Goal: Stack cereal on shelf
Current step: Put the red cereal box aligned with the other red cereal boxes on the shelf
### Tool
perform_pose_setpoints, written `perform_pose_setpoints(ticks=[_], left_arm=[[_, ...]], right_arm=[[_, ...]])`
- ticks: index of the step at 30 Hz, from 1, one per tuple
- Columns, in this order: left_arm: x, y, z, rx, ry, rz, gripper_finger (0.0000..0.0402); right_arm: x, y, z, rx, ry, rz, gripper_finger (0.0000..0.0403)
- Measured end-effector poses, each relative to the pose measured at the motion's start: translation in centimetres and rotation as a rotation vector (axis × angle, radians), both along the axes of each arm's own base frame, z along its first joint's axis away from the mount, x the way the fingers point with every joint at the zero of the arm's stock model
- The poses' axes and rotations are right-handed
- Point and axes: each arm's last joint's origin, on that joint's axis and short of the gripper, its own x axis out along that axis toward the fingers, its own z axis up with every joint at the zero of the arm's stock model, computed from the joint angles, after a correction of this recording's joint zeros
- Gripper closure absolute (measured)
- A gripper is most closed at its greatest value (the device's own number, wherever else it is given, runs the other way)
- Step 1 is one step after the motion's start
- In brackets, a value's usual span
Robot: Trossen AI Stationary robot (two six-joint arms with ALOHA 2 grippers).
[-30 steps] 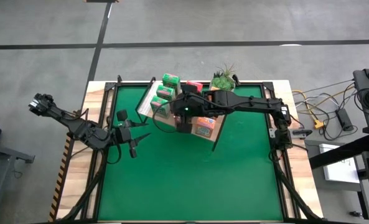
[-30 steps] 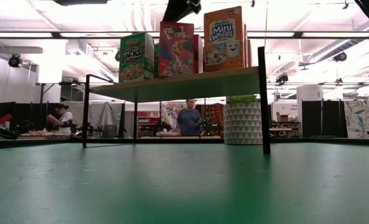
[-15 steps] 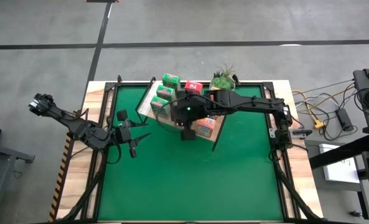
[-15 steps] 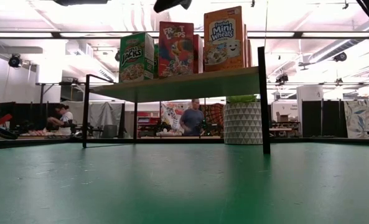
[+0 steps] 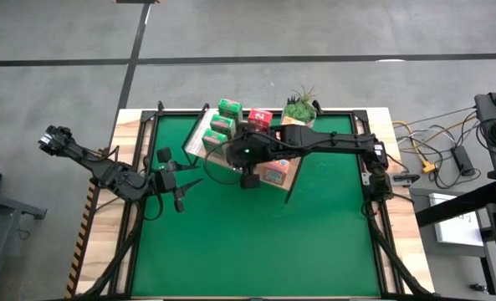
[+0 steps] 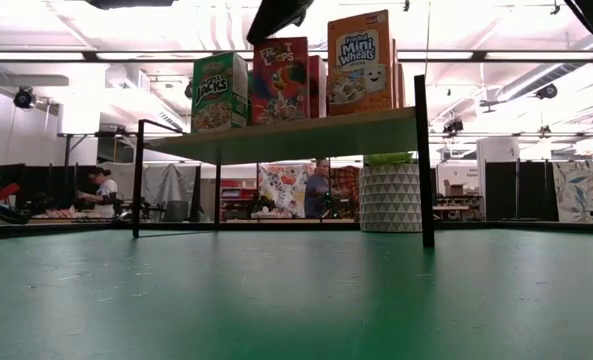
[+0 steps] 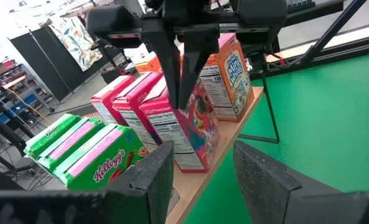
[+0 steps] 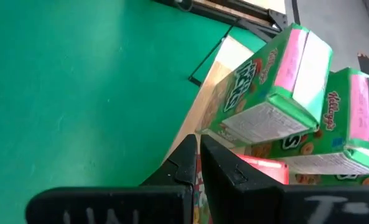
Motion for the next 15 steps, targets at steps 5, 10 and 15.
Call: perform_pose_setpoints(ticks=[5, 10, 15], left_arm=[[0.0, 0.0, 0.0, 0.000, 0.000, 0.000, 0.0254], [0.0, 0.0, 0.0, 0.000, 0.000, 0.000, 0.0254], [0.0, 0.0, 0.0, 0.000, 0.001, 0.000, 0.0254]], right_arm=[[0.2, 0.0, 0.5, 0.019, -0.064, -0.030, 0.0390], [-0.1, 0.0, 1.3, 0.001, -0.090, -0.079, 0.0390], [-1.3, 0.4, 2.5, 0.018, -0.063, -0.092, 0.0390]])
